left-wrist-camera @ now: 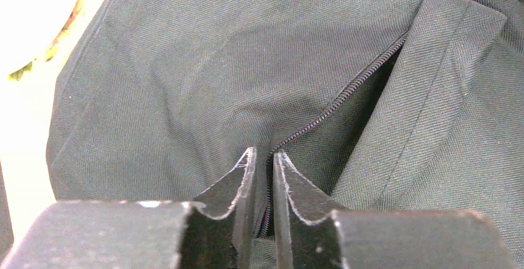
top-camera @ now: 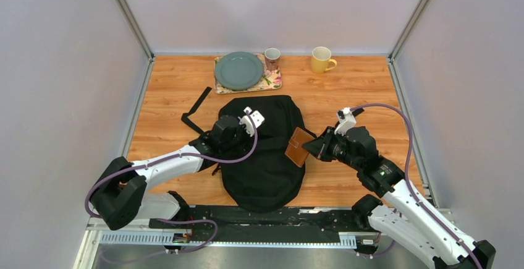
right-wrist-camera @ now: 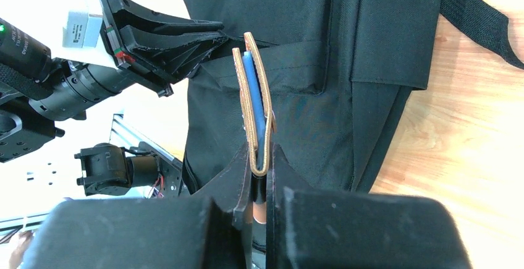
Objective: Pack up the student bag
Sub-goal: Place the personal item in the student bag.
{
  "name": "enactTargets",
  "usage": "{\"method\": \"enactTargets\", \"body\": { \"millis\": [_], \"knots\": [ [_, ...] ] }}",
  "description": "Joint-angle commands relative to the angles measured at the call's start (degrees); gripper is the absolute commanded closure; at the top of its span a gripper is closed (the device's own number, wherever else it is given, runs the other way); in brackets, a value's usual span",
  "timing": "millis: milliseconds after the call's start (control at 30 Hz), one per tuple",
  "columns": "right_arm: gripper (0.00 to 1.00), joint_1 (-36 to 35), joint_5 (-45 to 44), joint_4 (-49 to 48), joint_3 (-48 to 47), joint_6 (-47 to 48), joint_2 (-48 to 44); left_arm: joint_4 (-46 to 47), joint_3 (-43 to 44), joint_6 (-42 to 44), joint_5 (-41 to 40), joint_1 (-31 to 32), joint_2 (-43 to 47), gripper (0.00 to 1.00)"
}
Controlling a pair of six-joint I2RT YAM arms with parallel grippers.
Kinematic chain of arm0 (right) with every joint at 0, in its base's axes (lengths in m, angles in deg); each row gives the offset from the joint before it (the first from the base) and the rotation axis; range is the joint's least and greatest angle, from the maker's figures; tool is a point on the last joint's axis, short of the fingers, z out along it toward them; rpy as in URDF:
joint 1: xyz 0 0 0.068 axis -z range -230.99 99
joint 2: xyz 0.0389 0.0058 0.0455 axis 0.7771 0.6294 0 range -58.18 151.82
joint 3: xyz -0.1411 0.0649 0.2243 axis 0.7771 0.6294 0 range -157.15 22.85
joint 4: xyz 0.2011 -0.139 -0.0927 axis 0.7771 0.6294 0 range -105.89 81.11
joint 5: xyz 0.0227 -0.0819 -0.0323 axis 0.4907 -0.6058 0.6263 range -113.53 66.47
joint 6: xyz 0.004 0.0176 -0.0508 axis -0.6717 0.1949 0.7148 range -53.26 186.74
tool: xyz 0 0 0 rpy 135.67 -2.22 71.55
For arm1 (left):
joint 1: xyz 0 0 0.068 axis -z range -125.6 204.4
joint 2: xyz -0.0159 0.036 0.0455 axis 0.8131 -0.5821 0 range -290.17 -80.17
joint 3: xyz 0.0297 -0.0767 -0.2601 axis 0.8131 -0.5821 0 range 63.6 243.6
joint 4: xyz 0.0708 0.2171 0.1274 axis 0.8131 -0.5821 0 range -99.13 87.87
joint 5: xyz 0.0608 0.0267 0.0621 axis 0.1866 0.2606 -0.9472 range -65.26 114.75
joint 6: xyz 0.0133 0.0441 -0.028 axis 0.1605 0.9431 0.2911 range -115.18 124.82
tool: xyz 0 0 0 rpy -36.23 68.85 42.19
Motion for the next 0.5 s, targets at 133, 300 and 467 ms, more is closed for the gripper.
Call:
{"method": "enactTargets", "body": {
  "millis": [133, 300, 467],
  "knots": [
    [1.00, -0.2, 0.8, -4.5, 0.4, -1.5, -0.1, -1.6, 1.1, -1.0, 0.2, 0.0, 1.8, 0.95],
    [1.00, -0.1, 5.6, -11.4, 2.1, -6.1, 1.1, -4.5, 3.7, -3.2, 5.3, 0.2, 3.8, 1.00],
    [1.00, -0.3, 12.3, -19.3, 4.0, -13.1, 6.5, -8.4, 7.9, -5.8, 6.1, 0.3, 5.4, 1.00]
  ]
}}
